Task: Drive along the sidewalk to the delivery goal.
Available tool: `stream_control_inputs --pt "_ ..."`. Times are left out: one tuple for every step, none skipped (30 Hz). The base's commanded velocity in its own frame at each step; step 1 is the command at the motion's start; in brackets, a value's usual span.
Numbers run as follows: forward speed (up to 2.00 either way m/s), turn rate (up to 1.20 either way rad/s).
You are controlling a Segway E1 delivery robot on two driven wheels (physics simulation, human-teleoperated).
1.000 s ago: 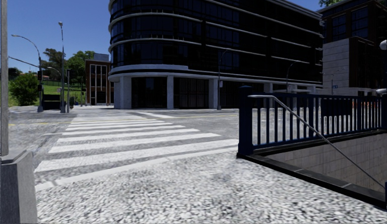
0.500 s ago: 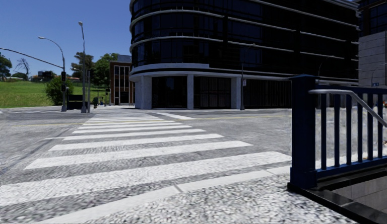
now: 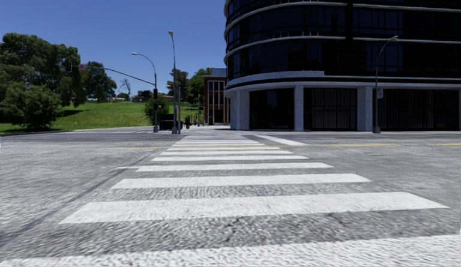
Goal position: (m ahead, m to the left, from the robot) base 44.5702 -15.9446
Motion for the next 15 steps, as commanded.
stream_control_inputs --pt "2.0 0.0" --pt "2.0 0.0" --pt "2.0 0.0" --pt "2.0 0.0" --pt "2.0 0.0" --pt "2.0 0.0" --pt "2.0 0.0" --pt "2.0 0.0" --pt "2.0 0.0" --pt "2.0 0.0" --pt "2.0 0.0" --pt "2.0 0.0" --pt "2.0 0.0" --pt "2.0 0.21" --pt "2.0 0.48"
